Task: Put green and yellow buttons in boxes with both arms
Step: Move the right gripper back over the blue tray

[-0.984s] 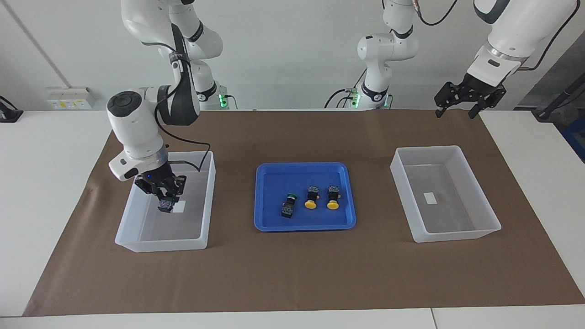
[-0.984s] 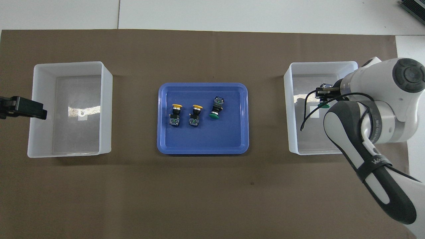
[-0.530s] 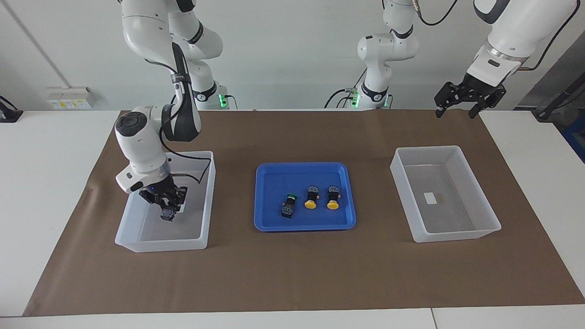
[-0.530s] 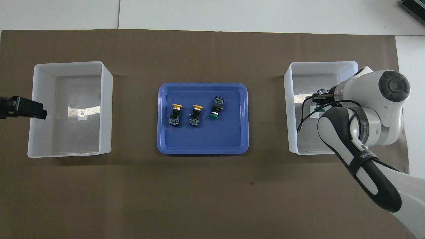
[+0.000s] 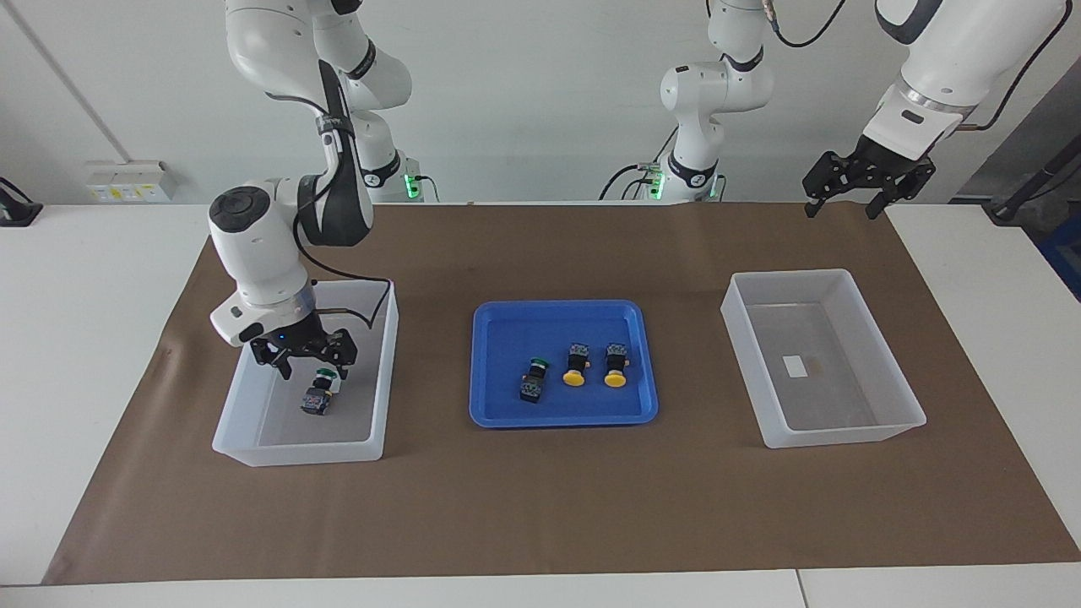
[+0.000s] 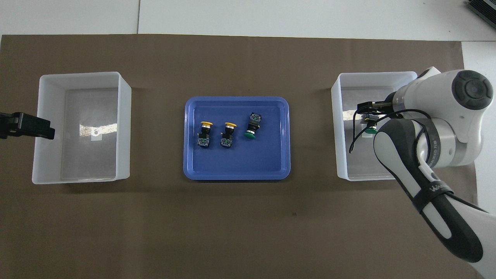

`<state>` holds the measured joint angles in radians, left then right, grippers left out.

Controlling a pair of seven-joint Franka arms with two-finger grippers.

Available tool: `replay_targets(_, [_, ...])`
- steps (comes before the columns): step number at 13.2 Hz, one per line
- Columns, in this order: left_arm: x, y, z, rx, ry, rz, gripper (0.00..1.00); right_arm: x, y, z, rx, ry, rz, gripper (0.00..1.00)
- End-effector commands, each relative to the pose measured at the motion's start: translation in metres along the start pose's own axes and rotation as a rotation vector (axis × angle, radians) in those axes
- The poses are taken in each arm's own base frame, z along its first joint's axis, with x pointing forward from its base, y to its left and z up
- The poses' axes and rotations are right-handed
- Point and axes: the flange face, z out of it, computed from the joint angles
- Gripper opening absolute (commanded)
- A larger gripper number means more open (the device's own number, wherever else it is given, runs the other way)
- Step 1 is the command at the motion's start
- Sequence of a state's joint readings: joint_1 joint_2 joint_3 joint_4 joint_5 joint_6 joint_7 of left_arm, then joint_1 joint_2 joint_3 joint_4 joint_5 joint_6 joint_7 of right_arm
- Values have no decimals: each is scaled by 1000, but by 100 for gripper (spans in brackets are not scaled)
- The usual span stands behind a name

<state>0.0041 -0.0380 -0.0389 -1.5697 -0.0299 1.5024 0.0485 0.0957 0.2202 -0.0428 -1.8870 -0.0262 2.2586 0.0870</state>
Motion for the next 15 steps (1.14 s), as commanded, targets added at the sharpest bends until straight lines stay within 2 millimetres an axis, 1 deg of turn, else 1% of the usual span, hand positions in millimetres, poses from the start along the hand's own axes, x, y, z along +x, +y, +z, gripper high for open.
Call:
replay_targets(1, [-2, -2, 1, -3, 11, 7, 100, 11, -48, -40, 1, -1, 27, 100])
replay_targets(2, [-2, -1, 2, -3, 10, 9, 100, 10, -70, -40, 9, 12, 47, 100])
replay_targets(4, [-2, -1, 2, -3, 10, 9, 100, 2, -120, -40, 29, 23, 106, 100])
replay_targets(5, [-2, 3, 2, -2, 11, 12, 100, 1, -143, -34, 32, 18, 150, 100])
replay_targets(6, [-1, 8, 2, -2, 15, 25, 100, 0, -160, -29, 38, 11, 175, 100])
replay_targets(7, [0, 8, 2, -2, 17, 27, 100, 1, -181, -24, 53, 12, 211, 100])
replay_targets(9, [0, 3, 1, 0, 25, 19, 100, -5, -228, -6, 82, 38, 262, 100])
replay_targets(11, [4, 2, -3, 2, 47, 19, 100, -14, -273, 17, 89, 26, 270, 100])
replay_targets(12, [5, 1, -3, 5, 47, 21, 100, -17, -300, 28, 85, 22, 275, 100])
replay_targets(13, [5, 3, -2, 13, 45, 27, 100, -21, -317, 40, 80, 20, 279, 100])
replay_targets(14, [6, 2, -2, 16, 47, 26, 100, -27, -326, 49, 74, 12, 271, 100])
replay_targets(15, [6, 1, -3, 19, 50, 26, 100, -27, -329, 53, 82, 23, 269, 100])
